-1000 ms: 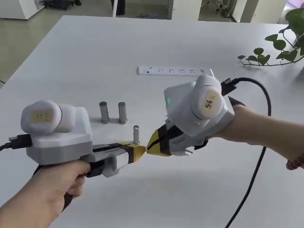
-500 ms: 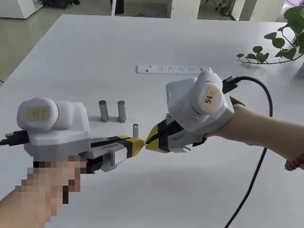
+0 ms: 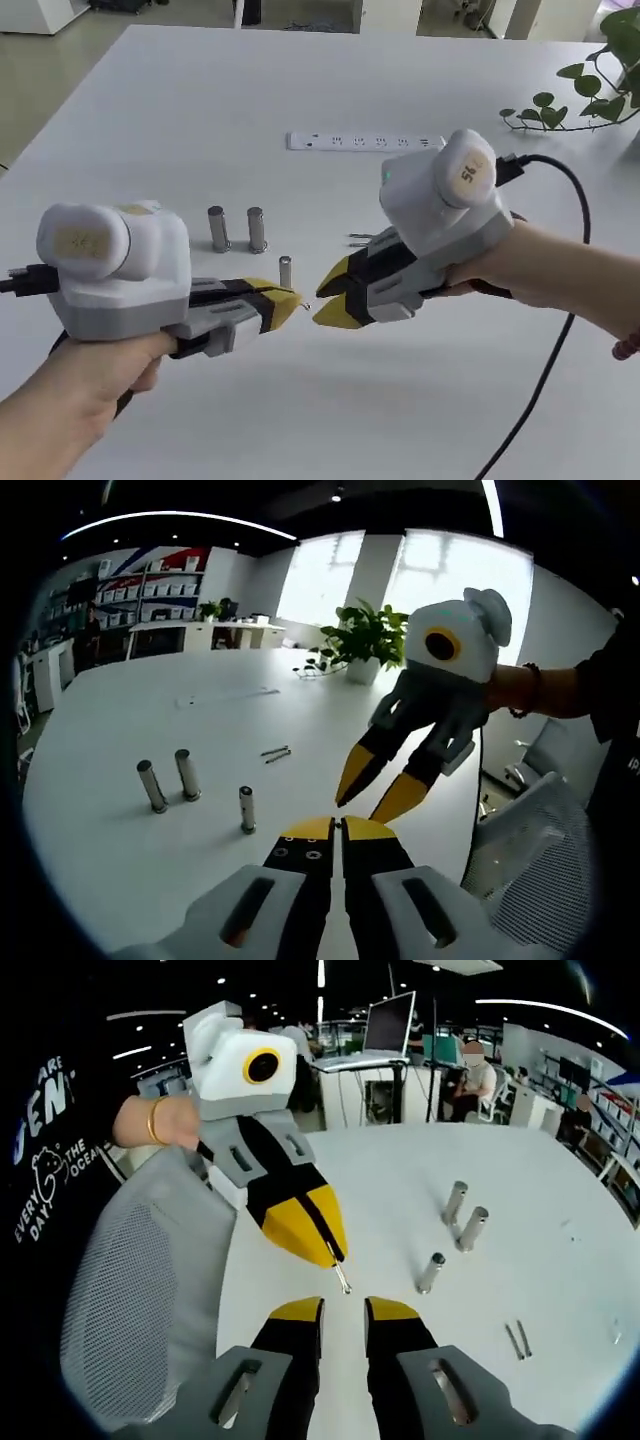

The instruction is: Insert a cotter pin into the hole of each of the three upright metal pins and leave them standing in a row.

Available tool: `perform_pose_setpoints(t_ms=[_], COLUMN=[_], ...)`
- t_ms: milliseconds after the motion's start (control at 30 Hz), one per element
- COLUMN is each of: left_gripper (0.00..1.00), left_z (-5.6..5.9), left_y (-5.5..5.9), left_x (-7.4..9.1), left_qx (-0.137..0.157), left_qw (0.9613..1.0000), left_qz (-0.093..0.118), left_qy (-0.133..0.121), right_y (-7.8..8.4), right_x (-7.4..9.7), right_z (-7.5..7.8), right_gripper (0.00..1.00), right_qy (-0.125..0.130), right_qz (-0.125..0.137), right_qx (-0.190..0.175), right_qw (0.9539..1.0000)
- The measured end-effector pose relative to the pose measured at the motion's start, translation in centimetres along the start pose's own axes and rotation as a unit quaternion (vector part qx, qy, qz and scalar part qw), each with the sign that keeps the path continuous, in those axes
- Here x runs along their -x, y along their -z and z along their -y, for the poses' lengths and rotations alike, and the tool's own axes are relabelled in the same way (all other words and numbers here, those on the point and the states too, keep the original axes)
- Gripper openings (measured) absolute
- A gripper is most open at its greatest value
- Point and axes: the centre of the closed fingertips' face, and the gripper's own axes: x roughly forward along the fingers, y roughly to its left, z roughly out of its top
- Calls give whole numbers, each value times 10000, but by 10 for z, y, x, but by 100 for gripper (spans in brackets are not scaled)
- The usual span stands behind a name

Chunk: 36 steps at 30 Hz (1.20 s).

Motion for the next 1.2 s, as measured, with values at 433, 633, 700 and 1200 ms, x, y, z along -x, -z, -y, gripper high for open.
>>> perform_pose_setpoints(t_ms=[433,633,700,1200], left_gripper=[0,0,0,0], left_z=[15,25,29,44], left_y=[4,4,4,4], left_x=[0,2,2,3], left_qx=[-1143,-1413,-1445,-1678], left_qw=[9909,9842,9826,9739], left_qz=[-114,-119,-121,-98], left_qy=[707,1063,1164,1528], right_y=[3,4,4,7], right_x=[4,4,3,3], right_z=[-19,-24,-25,-41], right_gripper=[11,11,10,0], right_qy=[-692,-869,-929,-1383], right_qz=[351,449,490,511], right_qx=[-597,-706,-738,-714], right_qw=[9952,9927,9917,9865])
